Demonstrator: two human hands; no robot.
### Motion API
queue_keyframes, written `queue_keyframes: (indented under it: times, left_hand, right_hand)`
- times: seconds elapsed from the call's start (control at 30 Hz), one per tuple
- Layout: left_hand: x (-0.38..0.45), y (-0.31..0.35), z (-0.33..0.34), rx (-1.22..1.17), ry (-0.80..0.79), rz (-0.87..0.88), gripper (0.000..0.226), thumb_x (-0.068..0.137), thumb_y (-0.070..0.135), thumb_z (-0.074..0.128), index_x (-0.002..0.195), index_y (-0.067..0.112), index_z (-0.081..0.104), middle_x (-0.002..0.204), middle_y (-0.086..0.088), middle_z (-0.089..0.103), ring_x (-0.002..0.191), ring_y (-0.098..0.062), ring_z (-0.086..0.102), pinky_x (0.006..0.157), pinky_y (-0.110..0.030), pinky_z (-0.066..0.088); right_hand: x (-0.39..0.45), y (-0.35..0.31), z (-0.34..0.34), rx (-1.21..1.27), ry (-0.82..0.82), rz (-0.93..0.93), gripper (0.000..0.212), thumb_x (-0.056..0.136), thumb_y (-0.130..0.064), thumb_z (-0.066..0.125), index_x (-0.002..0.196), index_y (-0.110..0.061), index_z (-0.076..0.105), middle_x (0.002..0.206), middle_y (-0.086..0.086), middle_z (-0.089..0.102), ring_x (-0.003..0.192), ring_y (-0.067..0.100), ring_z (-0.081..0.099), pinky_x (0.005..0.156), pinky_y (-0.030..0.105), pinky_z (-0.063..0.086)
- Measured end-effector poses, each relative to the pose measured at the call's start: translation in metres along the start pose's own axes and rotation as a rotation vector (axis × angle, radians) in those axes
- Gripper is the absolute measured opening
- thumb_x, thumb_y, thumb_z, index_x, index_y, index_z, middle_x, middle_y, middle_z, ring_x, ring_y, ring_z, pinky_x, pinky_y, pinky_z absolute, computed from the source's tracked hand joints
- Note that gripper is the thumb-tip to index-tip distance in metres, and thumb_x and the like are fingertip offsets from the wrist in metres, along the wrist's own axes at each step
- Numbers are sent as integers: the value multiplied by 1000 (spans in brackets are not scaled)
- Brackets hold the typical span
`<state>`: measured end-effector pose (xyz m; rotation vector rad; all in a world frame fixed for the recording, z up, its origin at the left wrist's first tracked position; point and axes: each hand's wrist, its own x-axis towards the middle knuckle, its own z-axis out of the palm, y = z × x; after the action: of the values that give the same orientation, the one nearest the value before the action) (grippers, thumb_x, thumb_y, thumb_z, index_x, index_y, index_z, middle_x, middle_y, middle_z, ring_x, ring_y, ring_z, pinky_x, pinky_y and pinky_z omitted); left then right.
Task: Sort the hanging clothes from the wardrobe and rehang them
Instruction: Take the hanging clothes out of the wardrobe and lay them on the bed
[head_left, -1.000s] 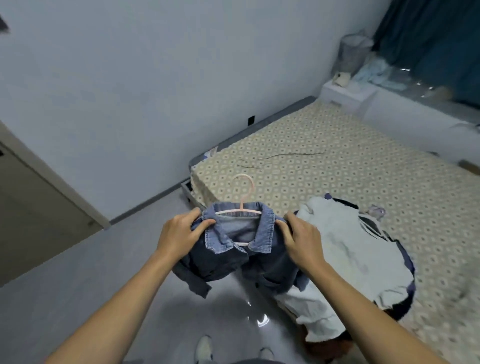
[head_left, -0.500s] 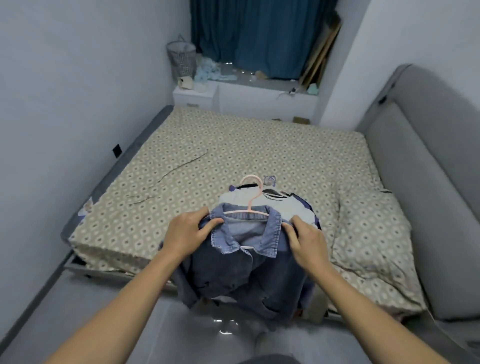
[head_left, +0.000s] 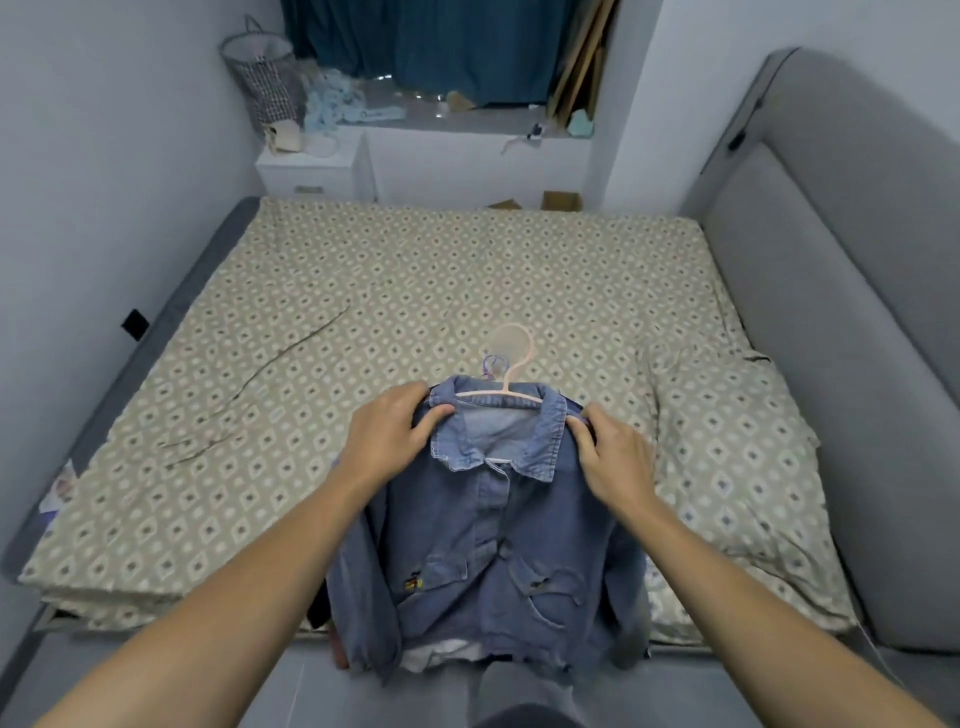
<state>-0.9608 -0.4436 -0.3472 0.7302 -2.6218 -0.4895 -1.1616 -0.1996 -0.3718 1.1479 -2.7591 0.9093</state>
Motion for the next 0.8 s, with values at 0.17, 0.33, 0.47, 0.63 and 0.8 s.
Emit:
queue_keyframes:
  times: [0.17, 0.33, 0.47, 0.63, 0.8]
  left_hand:
    - [86, -27, 77, 35, -149, -31, 28, 106, 43, 48, 92, 19, 47, 91, 1, 54, 91, -27, 55, 64, -39, 37]
    - [138, -53, 149, 95, -191, -128, 22, 104, 30, 56, 107, 9, 53, 103, -13, 54, 92, -37, 53, 70, -45, 46]
    - [153, -64, 169, 132, -201, -244, 28, 103, 30, 58, 122, 10, 55, 113, -13, 51, 100, -37, 53, 72, -48, 52]
    - [134, -84, 134, 178, -230, -328, 42, 105, 43, 47, 136, 15, 52, 121, -8, 53, 108, -32, 55, 78, -47, 52]
    - [86, -120, 58, 253, -131, -497, 63, 102, 58, 28, 148, 20, 48, 133, -4, 55, 118, -28, 53, 87, -45, 48]
  right_hand:
    - [88, 58, 52, -10, -181, 53, 30, 108, -44, 48, 92, -19, 52, 89, 6, 67, 84, 36, 64, 65, 41, 43]
    - [157, 104, 107, 25, -390, 131, 19, 110, -33, 44, 97, -22, 54, 93, 0, 58, 89, 28, 60, 72, 43, 47]
    - [176, 110, 139, 26, -500, 110, 22, 109, -22, 46, 125, -14, 58, 119, 6, 56, 110, 26, 52, 83, 38, 41]
    - [188, 55, 165, 48, -565, -49, 34, 109, -27, 46, 140, -17, 53, 139, 6, 54, 127, 29, 51, 95, 43, 46]
    - [207, -63, 181, 113, -577, -310, 42, 108, -33, 50, 144, -13, 53, 138, 7, 58, 129, 30, 50, 101, 41, 40]
